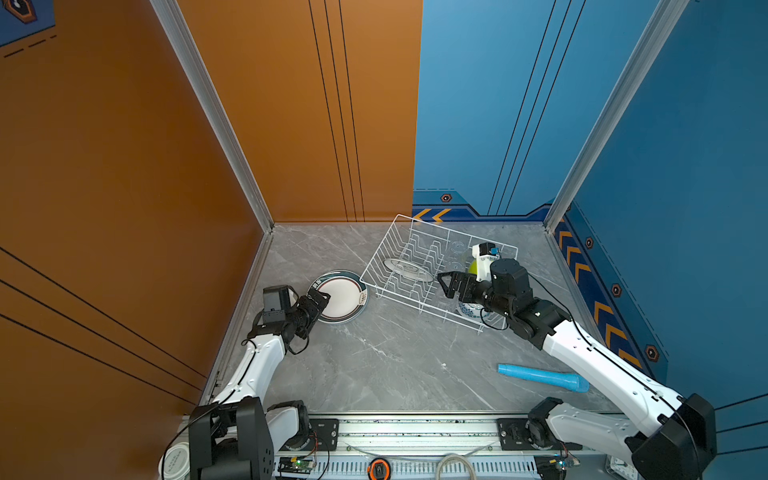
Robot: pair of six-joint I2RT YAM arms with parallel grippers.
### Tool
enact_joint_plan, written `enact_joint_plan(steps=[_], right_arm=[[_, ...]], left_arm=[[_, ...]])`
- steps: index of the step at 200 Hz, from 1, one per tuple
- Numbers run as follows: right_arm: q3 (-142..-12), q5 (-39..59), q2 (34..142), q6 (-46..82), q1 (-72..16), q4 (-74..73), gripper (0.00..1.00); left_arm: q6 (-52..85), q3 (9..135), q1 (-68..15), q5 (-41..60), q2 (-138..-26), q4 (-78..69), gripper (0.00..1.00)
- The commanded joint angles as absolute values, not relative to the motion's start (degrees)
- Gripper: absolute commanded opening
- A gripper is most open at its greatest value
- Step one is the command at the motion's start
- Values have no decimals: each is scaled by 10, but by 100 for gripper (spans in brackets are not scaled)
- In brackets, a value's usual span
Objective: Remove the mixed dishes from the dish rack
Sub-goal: 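Release the plate with the left gripper while right gripper moves into the rack, then grasp the white plate in the rack with the right gripper and lift it upright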
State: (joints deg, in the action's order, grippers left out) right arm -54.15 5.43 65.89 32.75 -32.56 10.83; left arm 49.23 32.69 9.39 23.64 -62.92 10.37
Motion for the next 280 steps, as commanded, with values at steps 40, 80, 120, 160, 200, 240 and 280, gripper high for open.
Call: enact_joint_plan(steps=[40,80,120,160,200,240,280], right_arm=[[-674,-61,787,193,-385,225,98],[-764,-117,892,133,-428,261,87],[-855,-141,983,103,-440,323,63],[-890,-165,1014,89,-438,331,57],[-937,-175,1049,66,-427,355,56],[-975,-158,1084,54,-413,366,51],[-1016,-157,1127,40,-409,378,47]], left_arm=[[460,344,80,244,-565,159,98],[437,347,61,245,-529,163,98],[384,383,37,253,-531,172,98],[381,394,30,271,-538,171,98],[382,380,28,272,-531,171,98],[383,376,26,272,-529,171,98],[382,381,22,272,-528,172,98]])
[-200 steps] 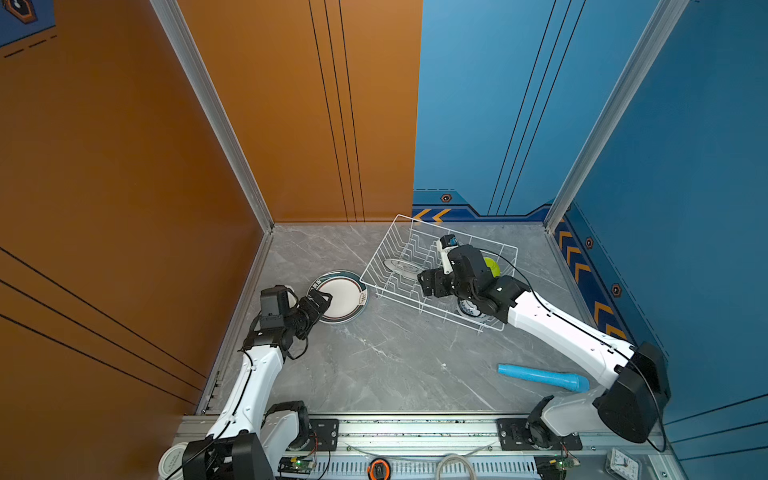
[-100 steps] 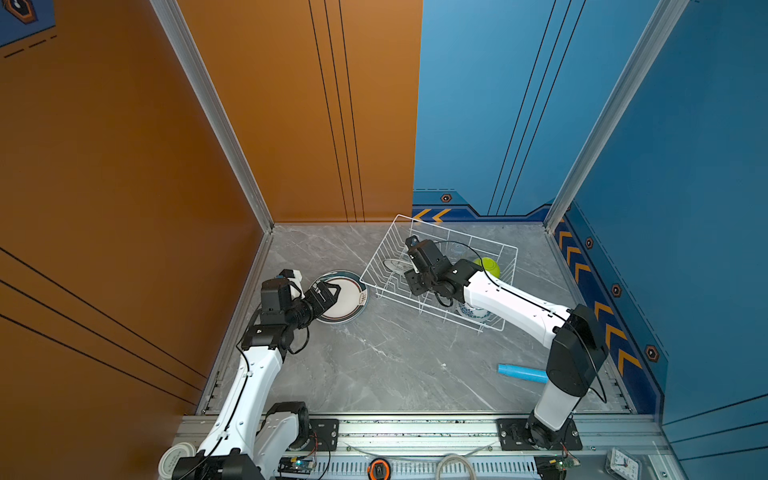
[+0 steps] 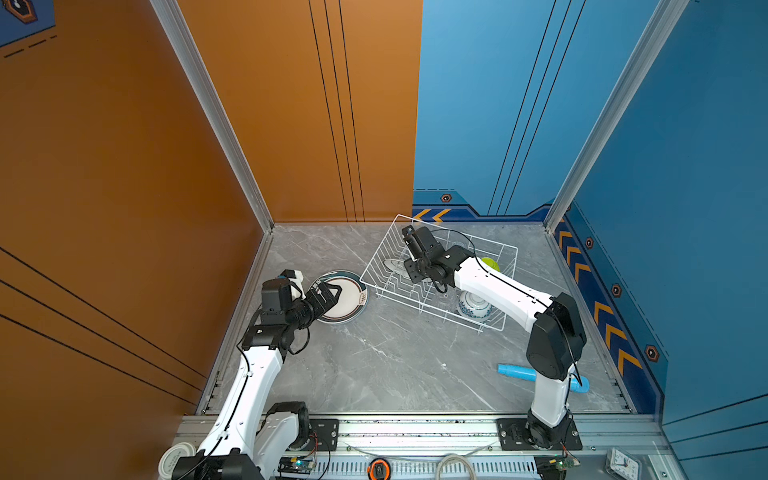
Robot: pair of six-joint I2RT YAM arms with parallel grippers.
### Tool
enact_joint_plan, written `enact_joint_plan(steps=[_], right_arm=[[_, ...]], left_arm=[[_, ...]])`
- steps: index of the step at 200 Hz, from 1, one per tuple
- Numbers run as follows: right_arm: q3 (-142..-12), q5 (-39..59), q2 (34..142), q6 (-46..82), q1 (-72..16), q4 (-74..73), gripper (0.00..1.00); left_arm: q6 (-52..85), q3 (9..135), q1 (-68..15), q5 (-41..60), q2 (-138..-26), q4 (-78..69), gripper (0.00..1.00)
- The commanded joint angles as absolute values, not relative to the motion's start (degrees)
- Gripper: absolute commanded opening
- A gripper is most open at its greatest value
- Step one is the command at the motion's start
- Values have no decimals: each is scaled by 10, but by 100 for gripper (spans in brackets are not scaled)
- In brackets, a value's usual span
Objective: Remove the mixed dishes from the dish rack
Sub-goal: 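Grasp the white plate in the rack with the right gripper and lift it upright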
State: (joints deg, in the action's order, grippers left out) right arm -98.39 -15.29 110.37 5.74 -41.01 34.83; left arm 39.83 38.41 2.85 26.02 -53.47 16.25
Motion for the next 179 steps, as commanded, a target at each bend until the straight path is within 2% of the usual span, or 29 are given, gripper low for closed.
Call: enact_joint_plan(steps=[1,26,77,95,131,179], right_arm=[[-1018,-157,1128,40,-409,378,47],[-1052,-158,1156,25,-408,387,46],[-1085,-183,1185,11,-410,405,31],[-1083,-203,1185,15,-414,406,19],[-1082,-222,1184,10,-423,408,15],[-1089,-258,1184,-1,-432,408,1]], left_arm=[[382,381,22,272,-528,172,98],[381,381,22,273,-526,172,98],[384,374,22,268,-525,171,98],[387,375,22,266,-525,168,98],[388,375,20,268,-526,166,98],[394,368,19,266,-520,166,98]])
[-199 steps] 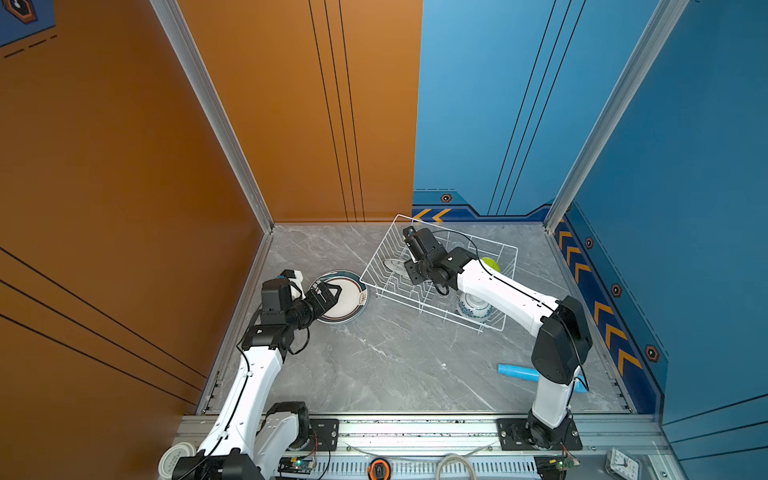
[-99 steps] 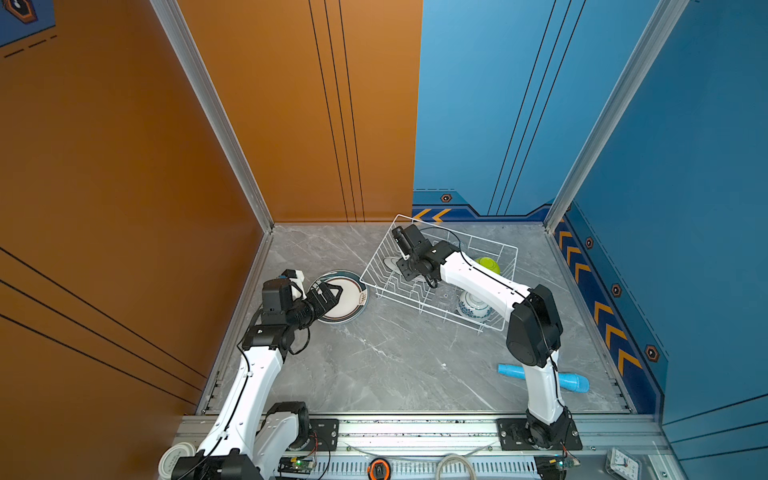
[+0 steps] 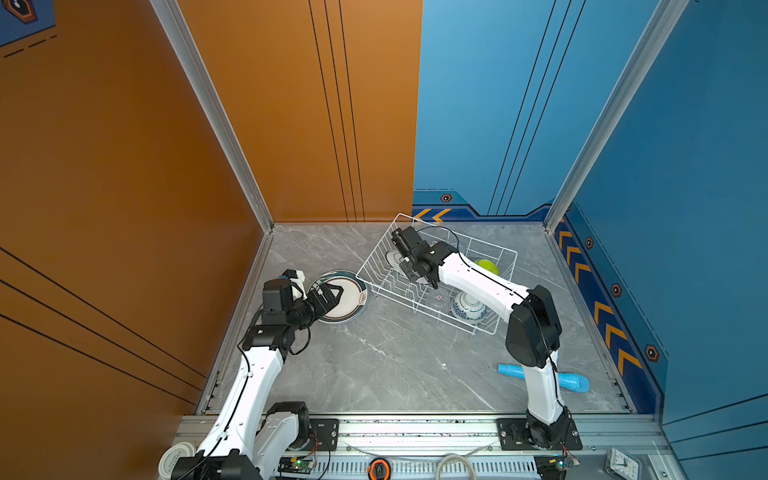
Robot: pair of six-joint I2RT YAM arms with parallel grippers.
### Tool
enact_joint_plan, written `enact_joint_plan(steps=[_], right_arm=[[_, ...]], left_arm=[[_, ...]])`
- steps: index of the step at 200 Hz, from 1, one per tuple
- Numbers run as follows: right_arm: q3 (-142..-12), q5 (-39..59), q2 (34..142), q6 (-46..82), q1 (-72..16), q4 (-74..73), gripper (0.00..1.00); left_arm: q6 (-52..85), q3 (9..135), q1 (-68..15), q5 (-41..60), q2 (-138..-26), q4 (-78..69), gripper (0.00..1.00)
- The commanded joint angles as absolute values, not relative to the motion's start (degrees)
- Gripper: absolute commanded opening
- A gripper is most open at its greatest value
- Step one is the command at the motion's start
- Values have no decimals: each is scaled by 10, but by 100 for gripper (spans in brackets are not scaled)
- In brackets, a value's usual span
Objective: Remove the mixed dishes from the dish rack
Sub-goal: 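Grasp the white plate in the rack with the right gripper and lift it upright, then raise the white plate while the left gripper reaches and closes on its rim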
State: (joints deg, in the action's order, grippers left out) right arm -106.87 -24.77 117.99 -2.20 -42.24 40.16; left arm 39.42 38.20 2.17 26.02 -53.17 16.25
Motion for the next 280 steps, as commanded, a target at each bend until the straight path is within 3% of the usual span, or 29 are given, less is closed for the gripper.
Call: enact_joint_plan(steps=[1,191,280], right_arm=[[-1089,-259,1184,-1,-432,408,0],[-1108,-280,1071,10,-440,407,0],[-956,-214,921,131,-434,353,0]], left_arm=[[394,368,19,266,-520,166,98],[419,382,8,254,-520,141,98],[429,393,-55,232,-546,93,98]])
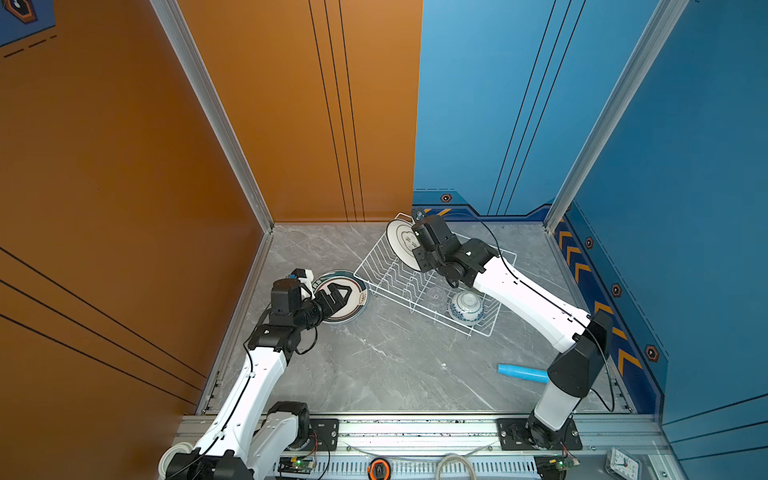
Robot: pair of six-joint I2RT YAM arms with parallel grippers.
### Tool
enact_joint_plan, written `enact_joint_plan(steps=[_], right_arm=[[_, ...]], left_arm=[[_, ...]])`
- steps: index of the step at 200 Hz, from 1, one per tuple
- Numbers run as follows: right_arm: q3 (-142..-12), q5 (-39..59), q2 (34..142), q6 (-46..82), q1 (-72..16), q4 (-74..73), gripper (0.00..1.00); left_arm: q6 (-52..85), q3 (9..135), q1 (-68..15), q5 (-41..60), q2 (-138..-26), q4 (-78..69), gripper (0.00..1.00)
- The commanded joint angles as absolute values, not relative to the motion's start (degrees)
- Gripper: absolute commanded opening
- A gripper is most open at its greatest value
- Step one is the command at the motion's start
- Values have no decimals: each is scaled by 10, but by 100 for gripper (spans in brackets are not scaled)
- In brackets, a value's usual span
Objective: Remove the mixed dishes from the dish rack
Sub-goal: 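Raise the white plate while the left gripper reaches and closes on its rim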
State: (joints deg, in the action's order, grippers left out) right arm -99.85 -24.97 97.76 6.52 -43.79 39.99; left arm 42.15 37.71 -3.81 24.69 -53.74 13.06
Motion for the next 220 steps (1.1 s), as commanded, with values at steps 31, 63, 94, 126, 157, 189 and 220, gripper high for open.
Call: enact_joint_plan(steps=[31,63,94,126,157,189,220], right_arm=[[-867,-183,838,191,-431,303,0],[-781,-152,761,239,-425,249,0],[-741,-129,722,265,-419,238,0],[-704,-97,689,289,-411,213,0],[-683,-82,672,303,-406,206,0],[-663,-54,659,320,-383,184,0],[-648,-29,650,334,-376,167,0]], left_arm=[[437,401,-90,225,-565,54,98],[435,416,-121,220,-582,30,98],[442,419,-138,215,-584,3,98],[443,419,-165,197,-583,-21,98],[444,423,-183,195,-596,-45,98],[457,426,-196,197,-612,-68,98],[458,415,-218,193,-622,-109,98]])
